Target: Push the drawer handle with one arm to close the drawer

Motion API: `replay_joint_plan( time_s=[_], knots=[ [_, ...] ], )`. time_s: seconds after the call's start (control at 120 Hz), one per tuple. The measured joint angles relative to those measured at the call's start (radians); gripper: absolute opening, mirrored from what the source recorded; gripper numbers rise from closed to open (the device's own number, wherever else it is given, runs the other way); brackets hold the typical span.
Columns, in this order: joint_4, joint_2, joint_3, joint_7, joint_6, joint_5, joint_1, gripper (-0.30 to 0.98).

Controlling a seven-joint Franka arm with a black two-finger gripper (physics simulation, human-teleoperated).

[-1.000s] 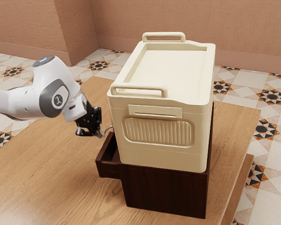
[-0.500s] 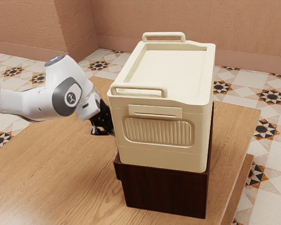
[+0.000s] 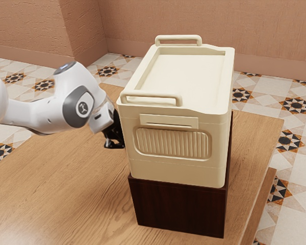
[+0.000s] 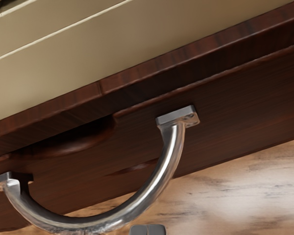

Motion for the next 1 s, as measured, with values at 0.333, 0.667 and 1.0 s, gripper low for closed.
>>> replay_joint_plan(
  time_s=[0.333, 0.667, 1.0],
  knots=[
    [0.003, -0.005, -0.002, 0.010, 0.003, -0.002, 0.007, -0.10],
    [-0.022, -0.253, 0.213, -0.005, -0.191, 0.073, 0.070, 0.31],
    [0.266, -0.209, 0.347, -0.493, -0.611, 0.365, -0.019, 0.61]
  ],
)
